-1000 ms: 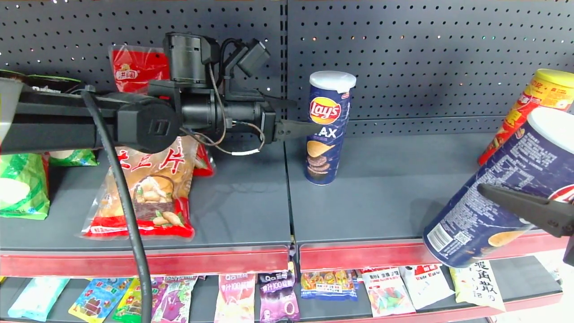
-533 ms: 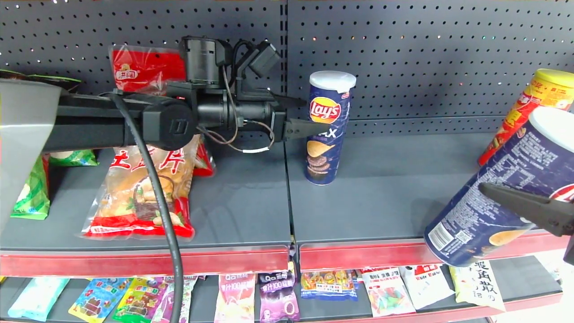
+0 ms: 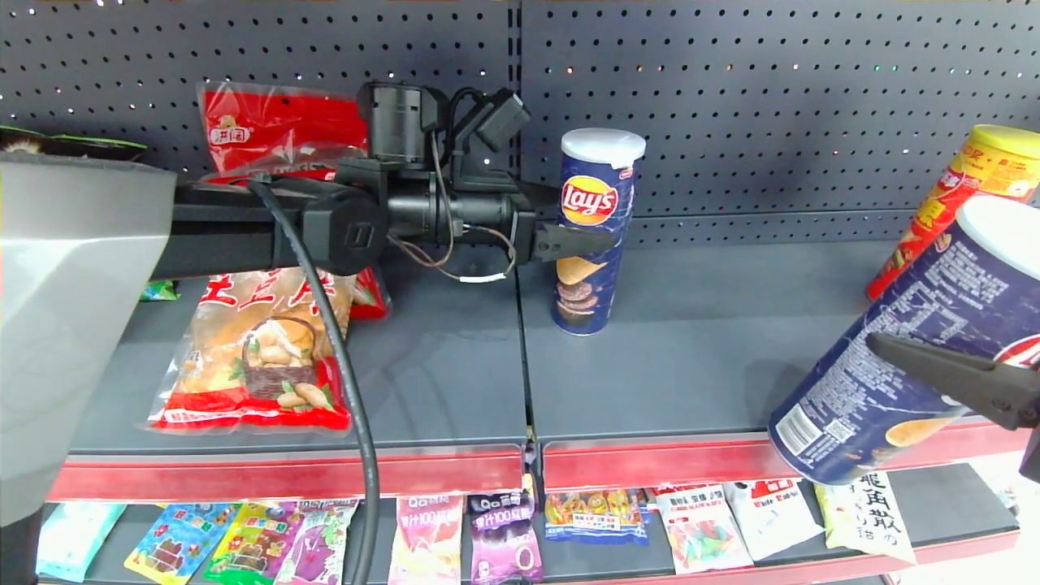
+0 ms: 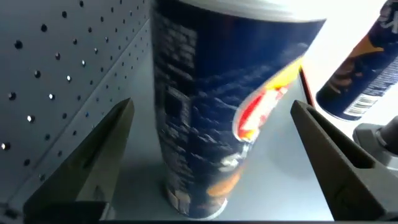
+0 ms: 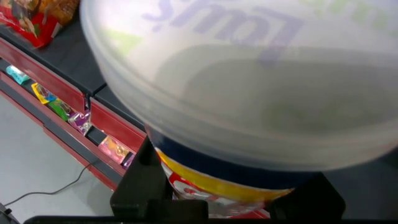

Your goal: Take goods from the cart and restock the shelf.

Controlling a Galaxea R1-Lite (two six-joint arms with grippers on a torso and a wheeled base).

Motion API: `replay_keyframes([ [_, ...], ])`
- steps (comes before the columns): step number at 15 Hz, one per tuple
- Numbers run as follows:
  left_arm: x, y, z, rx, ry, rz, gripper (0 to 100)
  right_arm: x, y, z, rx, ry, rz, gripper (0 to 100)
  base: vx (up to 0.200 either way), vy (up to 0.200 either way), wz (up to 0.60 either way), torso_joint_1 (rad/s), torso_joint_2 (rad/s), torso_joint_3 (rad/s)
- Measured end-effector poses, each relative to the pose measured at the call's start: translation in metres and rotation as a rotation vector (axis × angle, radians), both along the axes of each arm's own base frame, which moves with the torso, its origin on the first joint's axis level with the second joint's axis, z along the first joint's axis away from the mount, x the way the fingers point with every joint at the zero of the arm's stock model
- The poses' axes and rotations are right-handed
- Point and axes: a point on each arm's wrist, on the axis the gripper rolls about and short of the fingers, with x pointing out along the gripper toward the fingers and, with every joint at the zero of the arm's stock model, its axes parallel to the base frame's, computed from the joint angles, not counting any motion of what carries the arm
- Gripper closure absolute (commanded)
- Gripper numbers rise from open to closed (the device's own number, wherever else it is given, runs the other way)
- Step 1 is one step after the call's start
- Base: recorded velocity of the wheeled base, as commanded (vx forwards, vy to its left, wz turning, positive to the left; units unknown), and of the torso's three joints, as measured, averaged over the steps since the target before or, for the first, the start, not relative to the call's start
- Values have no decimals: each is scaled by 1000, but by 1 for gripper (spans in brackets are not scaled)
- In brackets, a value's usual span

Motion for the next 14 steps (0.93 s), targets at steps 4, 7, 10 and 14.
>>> replay_keyframes([
  [4,6,-10,-7,-3,10,-13,0,0,0,0,0,0,-4,100,0,0,0,0,0,0],
  [7,5,-15,-9,-3,17,-19,100,-1,0,0,-1,-2,-9,100,0,0,0,0,0,0],
  [10,5,-16,-8,-6,35,-5,100,0,0,0,0,-1,-9,100,0,0,0,0,0,0],
  [14,-6,-10,-4,3,51,5,100,-1,0,0,0,-3,-7,100,0,0,0,0,0,0],
])
